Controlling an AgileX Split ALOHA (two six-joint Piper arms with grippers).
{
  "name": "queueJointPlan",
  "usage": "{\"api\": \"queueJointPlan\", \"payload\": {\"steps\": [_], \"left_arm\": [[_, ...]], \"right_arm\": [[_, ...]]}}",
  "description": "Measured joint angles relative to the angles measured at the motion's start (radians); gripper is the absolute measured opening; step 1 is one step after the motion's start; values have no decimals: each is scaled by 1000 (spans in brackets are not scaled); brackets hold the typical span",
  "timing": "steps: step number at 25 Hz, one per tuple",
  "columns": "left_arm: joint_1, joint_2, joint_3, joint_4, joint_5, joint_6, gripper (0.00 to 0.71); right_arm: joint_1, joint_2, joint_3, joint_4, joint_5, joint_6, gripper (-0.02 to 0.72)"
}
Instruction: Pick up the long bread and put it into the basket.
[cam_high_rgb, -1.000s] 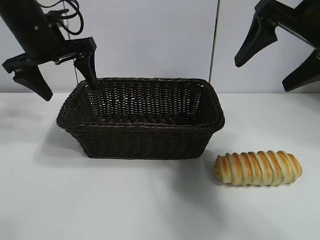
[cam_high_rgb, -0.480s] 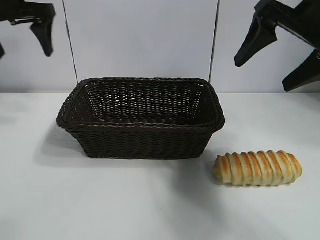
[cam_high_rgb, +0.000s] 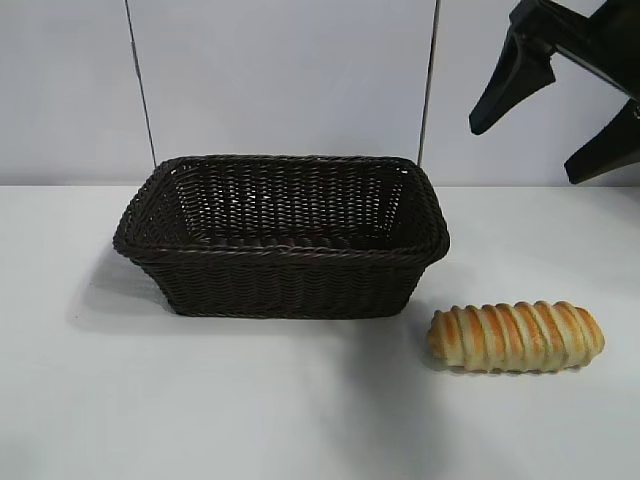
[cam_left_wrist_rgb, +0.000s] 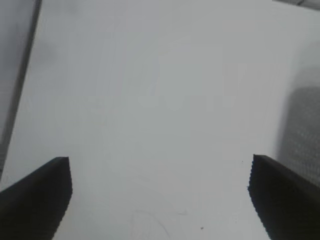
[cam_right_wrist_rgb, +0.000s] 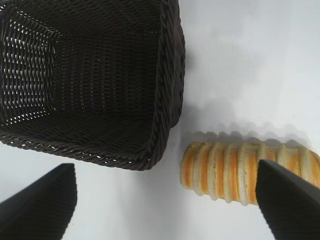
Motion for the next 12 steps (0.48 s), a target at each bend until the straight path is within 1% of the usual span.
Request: {"api": "queueJointPlan", "payload": {"steps": [6, 12], "left_arm": [[-55, -228, 0, -43, 7, 59, 694], [-141, -472, -2, -48, 23, 78, 694]], "right_arm": [[0, 0, 0, 0, 1, -4, 694], [0, 0, 0, 0, 3, -19, 694]]}}
